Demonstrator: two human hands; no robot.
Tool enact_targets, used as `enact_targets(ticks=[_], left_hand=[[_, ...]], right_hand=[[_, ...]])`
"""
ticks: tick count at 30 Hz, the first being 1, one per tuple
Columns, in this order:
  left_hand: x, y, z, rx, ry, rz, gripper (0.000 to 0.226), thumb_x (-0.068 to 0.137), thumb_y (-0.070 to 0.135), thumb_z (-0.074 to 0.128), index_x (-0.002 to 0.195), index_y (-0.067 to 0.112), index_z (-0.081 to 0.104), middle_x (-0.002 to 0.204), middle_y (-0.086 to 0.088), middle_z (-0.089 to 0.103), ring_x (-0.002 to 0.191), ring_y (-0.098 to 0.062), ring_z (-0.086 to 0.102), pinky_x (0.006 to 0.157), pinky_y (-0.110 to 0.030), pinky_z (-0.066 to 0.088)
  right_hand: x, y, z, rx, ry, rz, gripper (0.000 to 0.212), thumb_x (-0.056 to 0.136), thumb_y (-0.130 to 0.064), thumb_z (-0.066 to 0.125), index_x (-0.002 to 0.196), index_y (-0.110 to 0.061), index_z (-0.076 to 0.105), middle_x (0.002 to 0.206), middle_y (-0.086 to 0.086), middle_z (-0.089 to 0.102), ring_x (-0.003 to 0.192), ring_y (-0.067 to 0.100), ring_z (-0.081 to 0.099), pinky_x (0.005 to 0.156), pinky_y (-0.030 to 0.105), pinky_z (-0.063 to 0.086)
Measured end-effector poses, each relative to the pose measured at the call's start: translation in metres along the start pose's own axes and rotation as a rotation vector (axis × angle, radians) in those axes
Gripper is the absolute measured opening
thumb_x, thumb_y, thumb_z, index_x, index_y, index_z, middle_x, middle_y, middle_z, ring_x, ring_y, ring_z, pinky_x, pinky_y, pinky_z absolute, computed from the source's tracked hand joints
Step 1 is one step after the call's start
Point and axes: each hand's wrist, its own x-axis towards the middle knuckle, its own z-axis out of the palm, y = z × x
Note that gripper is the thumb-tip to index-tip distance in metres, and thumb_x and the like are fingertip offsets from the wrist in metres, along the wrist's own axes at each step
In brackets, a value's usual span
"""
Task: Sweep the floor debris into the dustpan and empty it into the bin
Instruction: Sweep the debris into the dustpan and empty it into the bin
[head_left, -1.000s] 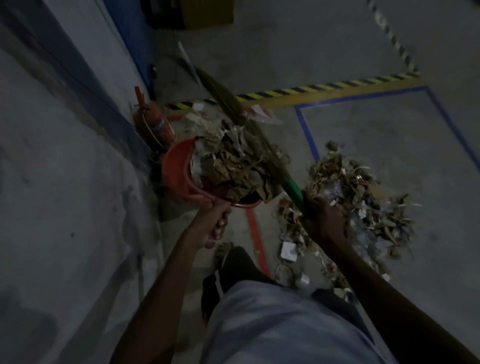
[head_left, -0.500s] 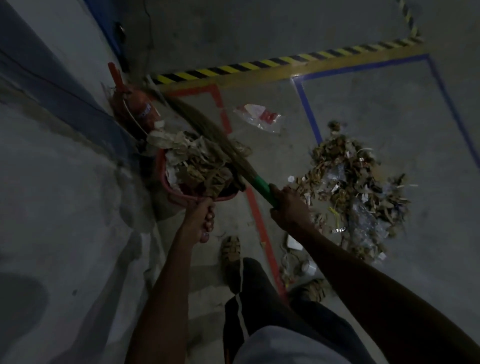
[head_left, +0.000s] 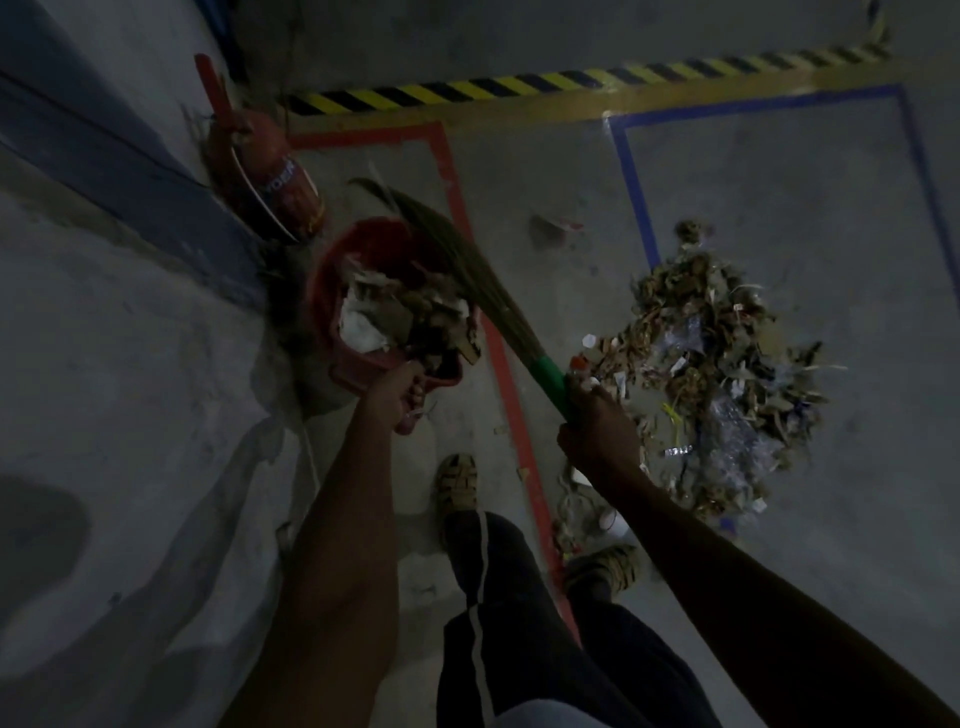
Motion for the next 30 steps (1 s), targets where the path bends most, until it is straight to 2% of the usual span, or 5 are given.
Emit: enact_targets(ticks=[5,11,17,23,30], left_hand=[[-0.008,0.012,0.005,0.14,0.034,-0.032,0.041,0.093,0.011,0.048,0.056,0.017,0.031,0.06,0.001,0.028,0.052,-0.016,0.021,0.052,-0.028,0.022],[-0.029,0.002,0.011,0.034,0.01,-0.039,0.046,0.099,0.016,0.051,0.057,0.015,0.034,0.048,0.002,0.034,0.042,-0.014,0.028,0.039,-0.015,0.024],[-0.051,-0.026,0.018,0.088,0.024,-0.058,0.041,0.094,0.011,0.046,0.057,0.017,0.03,0.058,0.0,0.031,0.049,-0.016,0.026,0.045,-0.022,0.027],[-0.051,-0.076,0.021,0.035,0.027,0.003,0.029,0.086,0.01,0.053,0.062,0.017,0.039,0.059,0.001,0.036,0.048,-0.013,0.031,0.051,-0.026,0.03],[-0.058,-0.153,0.034,-0.098,0.105,0.068,0.023,0.089,0.019,0.056,0.067,0.019,0.047,0.056,0.002,0.04,0.038,-0.008,0.032,0.038,-0.016,0.026]], right_hand=[[-0.021,0.02,0.002,0.084,0.036,0.045,0.07,0.083,-0.013,0.064,0.148,-0.023,0.041,0.109,0.01,0.058,0.09,0.032,0.06,0.06,0.03,0.037],[-0.038,0.043,0.004,0.172,0.028,0.082,0.069,0.08,-0.011,0.065,0.145,-0.021,0.046,0.108,0.011,0.062,0.083,0.027,0.059,0.058,0.027,0.038],[-0.054,0.06,0.002,0.162,0.053,0.142,0.068,0.082,-0.009,0.065,0.146,-0.02,0.046,0.109,0.012,0.064,0.075,0.025,0.056,0.05,0.022,0.03],[-0.065,0.082,0.014,0.268,0.008,0.18,0.068,0.083,-0.012,0.072,0.145,-0.01,0.046,0.113,0.024,0.065,0.095,0.038,0.065,0.069,0.035,0.046],[-0.074,0.131,0.04,0.408,-0.19,0.262,0.046,0.082,-0.018,0.073,0.123,-0.002,0.062,0.087,0.021,0.07,0.075,0.038,0.069,0.067,0.054,0.057]])
